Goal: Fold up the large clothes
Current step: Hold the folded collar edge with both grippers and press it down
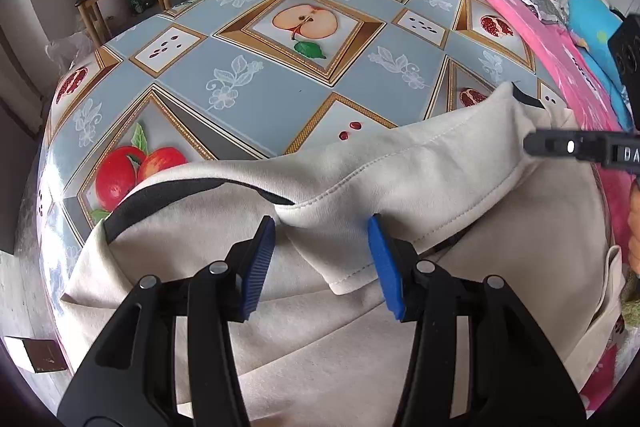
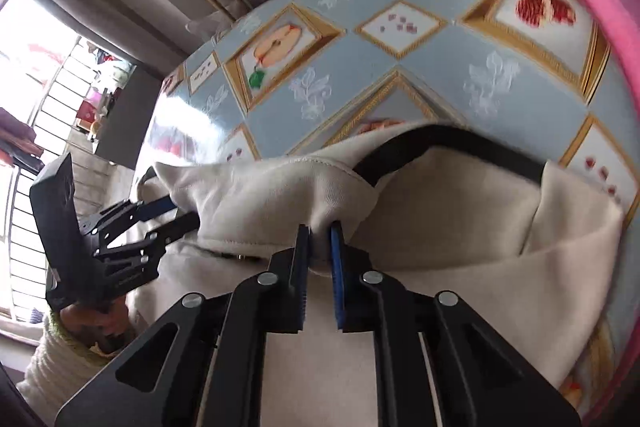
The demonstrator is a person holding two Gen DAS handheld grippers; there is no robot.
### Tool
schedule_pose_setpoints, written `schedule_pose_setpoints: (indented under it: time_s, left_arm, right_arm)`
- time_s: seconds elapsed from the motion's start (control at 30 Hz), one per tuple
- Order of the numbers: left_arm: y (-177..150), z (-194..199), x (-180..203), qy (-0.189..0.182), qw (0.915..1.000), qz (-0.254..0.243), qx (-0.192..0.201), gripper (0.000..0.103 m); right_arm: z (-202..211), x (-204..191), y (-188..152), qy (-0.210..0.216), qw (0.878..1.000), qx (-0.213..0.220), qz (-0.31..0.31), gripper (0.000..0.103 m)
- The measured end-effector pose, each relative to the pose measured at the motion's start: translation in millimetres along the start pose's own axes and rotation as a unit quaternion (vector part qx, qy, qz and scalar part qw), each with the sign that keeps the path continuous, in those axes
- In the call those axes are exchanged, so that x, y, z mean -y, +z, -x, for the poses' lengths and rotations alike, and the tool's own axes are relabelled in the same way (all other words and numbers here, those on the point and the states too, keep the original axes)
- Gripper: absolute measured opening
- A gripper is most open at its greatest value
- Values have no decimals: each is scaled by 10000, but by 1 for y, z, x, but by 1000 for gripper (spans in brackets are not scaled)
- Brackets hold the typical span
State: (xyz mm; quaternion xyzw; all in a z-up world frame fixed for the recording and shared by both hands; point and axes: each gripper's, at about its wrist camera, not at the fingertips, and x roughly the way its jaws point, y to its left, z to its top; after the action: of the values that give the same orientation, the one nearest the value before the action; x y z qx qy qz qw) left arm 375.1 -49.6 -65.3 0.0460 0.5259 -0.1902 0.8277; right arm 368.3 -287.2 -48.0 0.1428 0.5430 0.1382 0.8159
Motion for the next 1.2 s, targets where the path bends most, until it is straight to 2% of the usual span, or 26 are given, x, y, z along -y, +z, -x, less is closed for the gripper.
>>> schedule_pose_setpoints:
  time_s: [0.07, 0.13, 0.23, 0.3, 0.37, 0.43, 0.53, 0.63, 0.73, 0.87, 0.97, 1.03, 1.07, 1.1, 1.2]
  left_arm:
    - [0, -1, 1, 3, 10000, 0, 5, 47]
    - [0, -1, 2, 67, 10000, -46, 11, 47]
    - [-1, 0, 3, 92, 9999, -95, 18, 47]
    - [-2, 0, 3, 80, 9999, -106, 20, 47]
    - [-2, 0, 2, 55, 9999, -97, 15, 47]
    - [-2, 0, 3, 54, 9999, -110, 23, 47]
    - [-3, 1, 4, 65, 9999, -88, 33, 47]
    - [-4, 2, 3, 6, 9999, -64, 78, 46]
    - [-8, 17, -2, -13, 9993, -32, 383, 43]
    - [-5, 49, 1, -519, 9942, -90, 933, 42]
    - [5, 43, 18, -626, 9936, -375, 857, 43]
    - [9, 24, 29, -570, 9953, -533, 572, 42]
    - [9, 13, 31, -476, 9963, -565, 443, 42]
    - [8, 7, 30, -395, 9970, -547, 368, 36]
    - [4, 4, 27, -473, 9969, -485, 388, 36]
  right_arm:
    - [-7, -5, 0, -462, 9982, -22, 384, 10]
    - [-21, -5, -8, -662, 9955, -311, 603, 10]
    - [-14, -16, -16, -999, 9907, -259, 889, 13]
    - [1, -26, -19, -1288, 9860, -69, 1057, 14]
    - [22, -40, -23, -1770, 9754, 321, 1277, 22]
    - [39, -49, -24, -1595, 9765, 679, 1281, 27]
    - [42, -71, -23, -878, 9815, 995, 1379, 27]
    - [11, -93, -26, -502, 9808, 883, 1668, 27]
    - [-40, -88, -33, -792, 9821, 310, 1679, 27]
    - [-40, -82, -37, -653, 9846, 442, 1561, 27]
    - [-40, -81, -40, -597, 9854, 433, 1532, 27]
    - [-39, -80, -42, -577, 9852, 447, 1550, 27]
    - [-39, -79, -41, -559, 9853, 456, 1550, 27]
    - [-37, -76, -41, -500, 9864, 451, 1500, 27]
    - [-30, -69, -36, -365, 9906, 463, 1234, 27]
